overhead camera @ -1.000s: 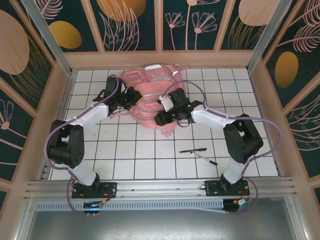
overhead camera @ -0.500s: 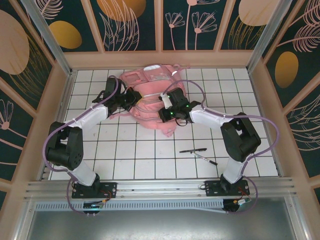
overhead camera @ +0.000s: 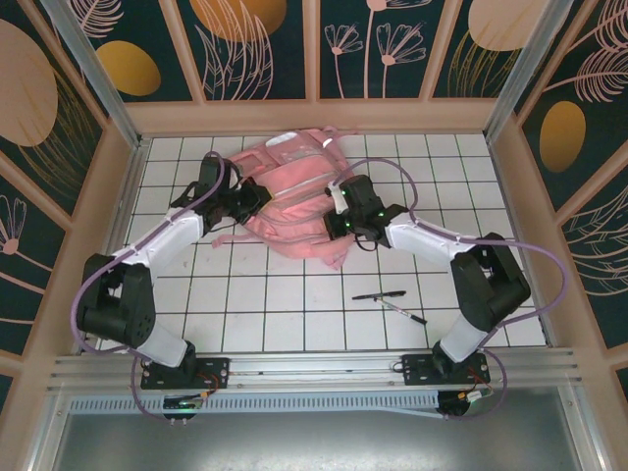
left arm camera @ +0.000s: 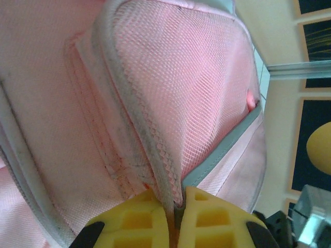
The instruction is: Pack the student bag
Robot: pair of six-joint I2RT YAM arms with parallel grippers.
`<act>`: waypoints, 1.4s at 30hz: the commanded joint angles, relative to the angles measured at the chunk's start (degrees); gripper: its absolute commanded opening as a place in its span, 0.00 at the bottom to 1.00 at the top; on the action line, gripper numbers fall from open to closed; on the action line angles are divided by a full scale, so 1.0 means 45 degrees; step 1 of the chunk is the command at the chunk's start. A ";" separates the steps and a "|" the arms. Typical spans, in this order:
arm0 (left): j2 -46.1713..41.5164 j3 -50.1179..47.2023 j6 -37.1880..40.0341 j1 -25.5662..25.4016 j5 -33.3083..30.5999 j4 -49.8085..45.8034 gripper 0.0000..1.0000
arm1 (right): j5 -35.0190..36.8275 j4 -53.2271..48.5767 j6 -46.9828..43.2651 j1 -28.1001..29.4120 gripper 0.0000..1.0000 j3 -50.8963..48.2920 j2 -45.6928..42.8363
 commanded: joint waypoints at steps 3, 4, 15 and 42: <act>-0.0766 -0.0311 0.1703 0.0984 -0.0513 -0.1274 0.00 | 0.0367 -0.0664 -0.0957 -0.0261 0.00 -0.0712 -0.0726; -0.0698 -0.0372 0.1824 0.1141 -0.0482 -0.1334 0.00 | -0.0065 -0.0557 -0.1133 0.0028 0.00 -0.0809 -0.0905; 0.2888 0.3962 0.4299 0.1544 -0.0771 -0.4351 0.39 | -0.1480 0.0457 -0.0418 0.3812 0.00 0.0189 -0.0071; -0.1179 -0.3325 -0.1295 -0.0111 -0.1322 0.0475 0.42 | -0.2360 0.1723 0.0695 0.4595 0.00 0.1786 0.1811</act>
